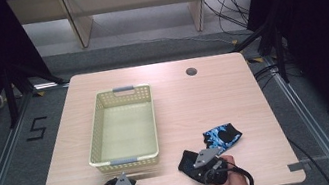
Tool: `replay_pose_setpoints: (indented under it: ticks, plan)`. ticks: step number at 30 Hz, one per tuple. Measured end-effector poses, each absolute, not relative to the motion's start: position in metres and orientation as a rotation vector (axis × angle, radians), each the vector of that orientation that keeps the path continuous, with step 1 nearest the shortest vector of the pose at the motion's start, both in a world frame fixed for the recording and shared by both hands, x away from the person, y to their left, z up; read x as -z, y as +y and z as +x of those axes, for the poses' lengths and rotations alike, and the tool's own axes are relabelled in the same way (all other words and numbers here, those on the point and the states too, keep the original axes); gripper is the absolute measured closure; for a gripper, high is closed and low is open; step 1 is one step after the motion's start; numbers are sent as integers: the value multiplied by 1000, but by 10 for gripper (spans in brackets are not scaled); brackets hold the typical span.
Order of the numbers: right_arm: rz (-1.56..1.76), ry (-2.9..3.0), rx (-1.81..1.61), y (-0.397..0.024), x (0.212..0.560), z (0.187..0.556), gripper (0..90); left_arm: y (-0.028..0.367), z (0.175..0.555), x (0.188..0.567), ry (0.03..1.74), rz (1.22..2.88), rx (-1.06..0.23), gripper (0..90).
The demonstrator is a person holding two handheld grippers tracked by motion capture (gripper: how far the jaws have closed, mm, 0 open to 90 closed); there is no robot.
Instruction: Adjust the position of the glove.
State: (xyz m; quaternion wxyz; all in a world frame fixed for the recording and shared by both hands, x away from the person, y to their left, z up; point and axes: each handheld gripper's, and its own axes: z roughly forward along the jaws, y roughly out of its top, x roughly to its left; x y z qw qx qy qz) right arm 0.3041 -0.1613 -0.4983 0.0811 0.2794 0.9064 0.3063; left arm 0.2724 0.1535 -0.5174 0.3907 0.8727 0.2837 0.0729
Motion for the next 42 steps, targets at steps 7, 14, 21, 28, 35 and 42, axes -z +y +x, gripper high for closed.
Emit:
replay_pose_setpoints:
  ticks: [7, 14, 21, 28, 35, 42]
  plan:
    - [771, 2724, -852, -175, 495, 291, 900, 155, 274, 517, 699, 2243, -192, 151]
    - [782, 2741, -848, -190, 494, 279, 900, 154, 274, 517, 705, 2233, -190, 151]
    - [850, 2715, -862, -204, 492, 277, 883, 154, 274, 517, 705, 2232, -190, 151]
    - [841, 2630, -994, -216, 483, 280, 884, 154, 273, 517, 710, 2230, -189, 151]
    - [979, 2475, -993, -242, 473, 288, 856, 154, 273, 518, 711, 2235, -186, 151]
    - [1045, 2329, -893, -270, 459, 310, 900, 154, 274, 518, 705, 2234, -188, 151]
